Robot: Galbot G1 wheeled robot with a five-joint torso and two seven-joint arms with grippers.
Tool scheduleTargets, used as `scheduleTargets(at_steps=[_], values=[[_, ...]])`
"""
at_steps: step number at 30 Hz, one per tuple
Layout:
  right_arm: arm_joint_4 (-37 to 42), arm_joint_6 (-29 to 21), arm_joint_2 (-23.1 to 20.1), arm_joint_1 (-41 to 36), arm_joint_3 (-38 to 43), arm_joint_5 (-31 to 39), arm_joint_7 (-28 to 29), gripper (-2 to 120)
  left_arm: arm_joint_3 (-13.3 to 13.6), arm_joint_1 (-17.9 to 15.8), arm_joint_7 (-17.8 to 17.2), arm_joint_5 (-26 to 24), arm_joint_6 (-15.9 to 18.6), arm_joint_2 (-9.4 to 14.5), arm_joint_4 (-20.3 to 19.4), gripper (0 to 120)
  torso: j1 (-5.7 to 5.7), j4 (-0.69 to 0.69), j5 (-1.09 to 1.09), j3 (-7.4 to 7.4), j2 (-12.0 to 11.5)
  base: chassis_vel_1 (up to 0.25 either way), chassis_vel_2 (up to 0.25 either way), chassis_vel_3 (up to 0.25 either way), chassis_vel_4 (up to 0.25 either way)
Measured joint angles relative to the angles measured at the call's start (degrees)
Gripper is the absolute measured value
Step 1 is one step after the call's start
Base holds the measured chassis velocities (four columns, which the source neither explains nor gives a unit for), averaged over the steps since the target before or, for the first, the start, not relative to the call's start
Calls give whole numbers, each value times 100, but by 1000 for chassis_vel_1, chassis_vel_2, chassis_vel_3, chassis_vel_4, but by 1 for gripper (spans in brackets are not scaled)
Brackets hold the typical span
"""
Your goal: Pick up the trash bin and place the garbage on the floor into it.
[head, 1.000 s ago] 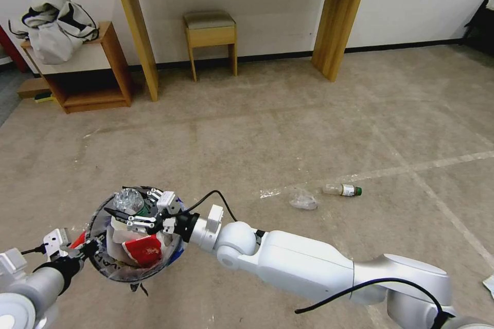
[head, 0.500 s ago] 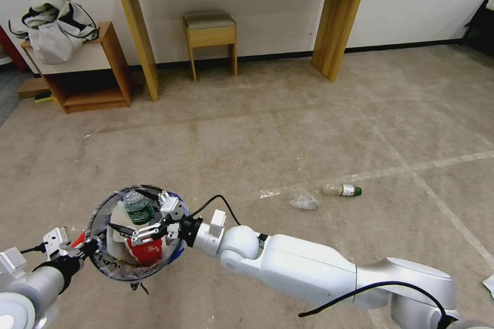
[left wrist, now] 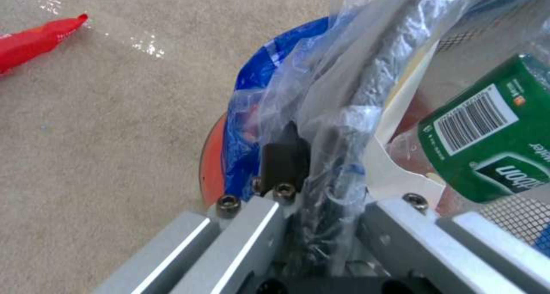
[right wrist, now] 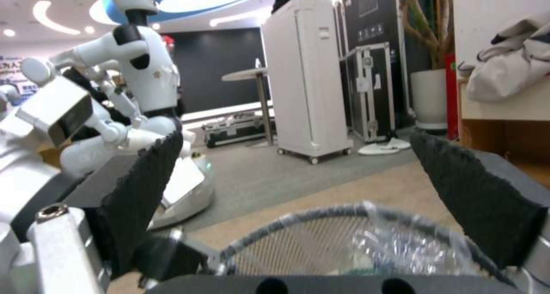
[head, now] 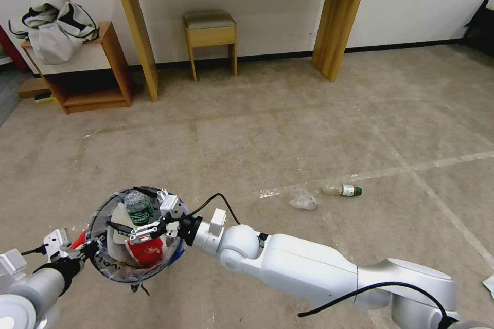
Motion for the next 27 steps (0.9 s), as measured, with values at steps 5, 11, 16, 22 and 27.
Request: scheduleTargets(at_steps=[5, 11, 16, 22, 27], values=[[71, 0, -8, 37, 114, -9, 3, 100, 0, 0, 4, 6, 0, 1, 16, 0, 0, 0, 0, 0, 0, 0, 0, 0, 0], [231, 2, -49, 133, 382, -19, 3, 100, -15, 0, 9, 6, 0, 7, 20, 0, 0, 0, 0, 0, 0, 0, 0, 0, 0], [309, -5, -105, 212, 761, -12, 7, 100, -47, -1, 13, 5, 0, 26, 22, 0, 0, 0, 0, 0, 0, 0, 0, 0, 0], [454, -119, -400, 305, 1765, 94, 113, 100, -56, -24, 22, 8, 0, 25, 52, 0, 0, 1, 1, 0, 0, 0, 0, 0, 0], [634, -276, -842, 58, 2765, 27, 286, 100, -61, -48, 30, 19, 0, 23, 57, 0, 0, -1, 2, 0, 0, 0, 0, 0, 0]])
